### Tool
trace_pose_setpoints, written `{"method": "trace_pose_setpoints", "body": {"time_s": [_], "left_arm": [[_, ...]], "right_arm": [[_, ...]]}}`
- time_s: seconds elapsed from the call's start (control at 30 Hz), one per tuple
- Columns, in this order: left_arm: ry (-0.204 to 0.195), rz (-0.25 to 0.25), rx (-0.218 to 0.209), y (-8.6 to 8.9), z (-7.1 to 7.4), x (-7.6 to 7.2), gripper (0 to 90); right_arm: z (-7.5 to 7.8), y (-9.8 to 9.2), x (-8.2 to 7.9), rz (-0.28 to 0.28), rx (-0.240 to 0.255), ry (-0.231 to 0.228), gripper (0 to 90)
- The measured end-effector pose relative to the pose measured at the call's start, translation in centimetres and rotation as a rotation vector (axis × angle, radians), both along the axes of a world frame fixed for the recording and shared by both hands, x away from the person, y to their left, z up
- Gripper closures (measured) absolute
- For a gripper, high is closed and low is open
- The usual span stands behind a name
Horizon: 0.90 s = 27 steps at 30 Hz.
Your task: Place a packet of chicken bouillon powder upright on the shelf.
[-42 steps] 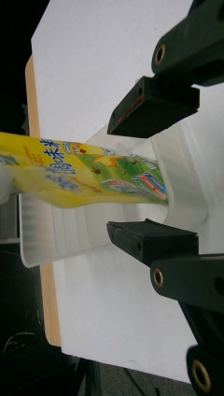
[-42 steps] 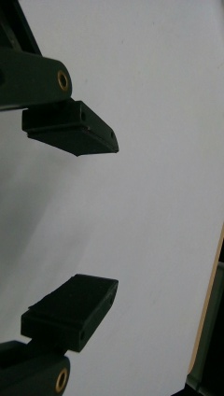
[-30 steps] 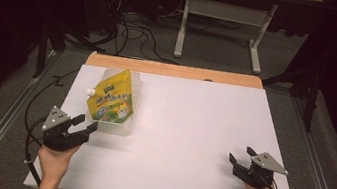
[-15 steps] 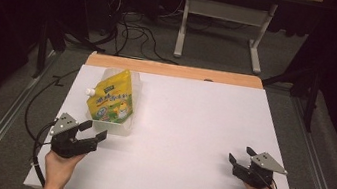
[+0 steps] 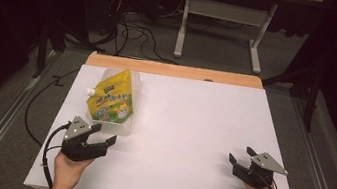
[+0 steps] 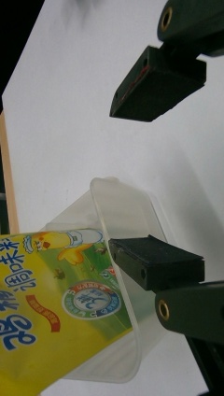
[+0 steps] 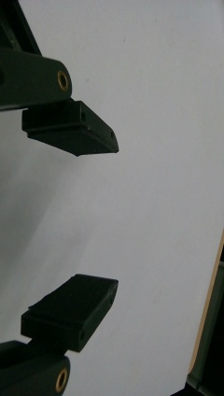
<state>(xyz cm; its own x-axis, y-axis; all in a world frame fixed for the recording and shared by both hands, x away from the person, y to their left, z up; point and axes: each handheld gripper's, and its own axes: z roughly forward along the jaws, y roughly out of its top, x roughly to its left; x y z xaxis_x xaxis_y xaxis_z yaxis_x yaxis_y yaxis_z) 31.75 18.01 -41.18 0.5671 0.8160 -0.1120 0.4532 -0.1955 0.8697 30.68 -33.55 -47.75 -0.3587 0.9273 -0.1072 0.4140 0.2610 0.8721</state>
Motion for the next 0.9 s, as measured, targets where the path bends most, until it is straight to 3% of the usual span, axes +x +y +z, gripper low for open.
{"method": "trace_pose_setpoints", "body": {"time_s": [0.5,0.63,0.9], "left_arm": [[-0.007,-0.023,-0.008,-2.0,-0.4,-0.1,30.2],[-0.013,-0.024,0.014,-2.6,-0.5,-0.2,29.7],[-0.016,-0.043,0.013,-3.6,-0.6,-0.2,28.7]], "right_arm": [[0.0,-0.1,0.0,-0.001,0.011,0.0,29.7],[0.0,-0.1,-0.1,-0.002,0.011,0.0,29.7],[0.0,-0.1,-0.1,-0.002,0.013,0.001,29.7]]}}
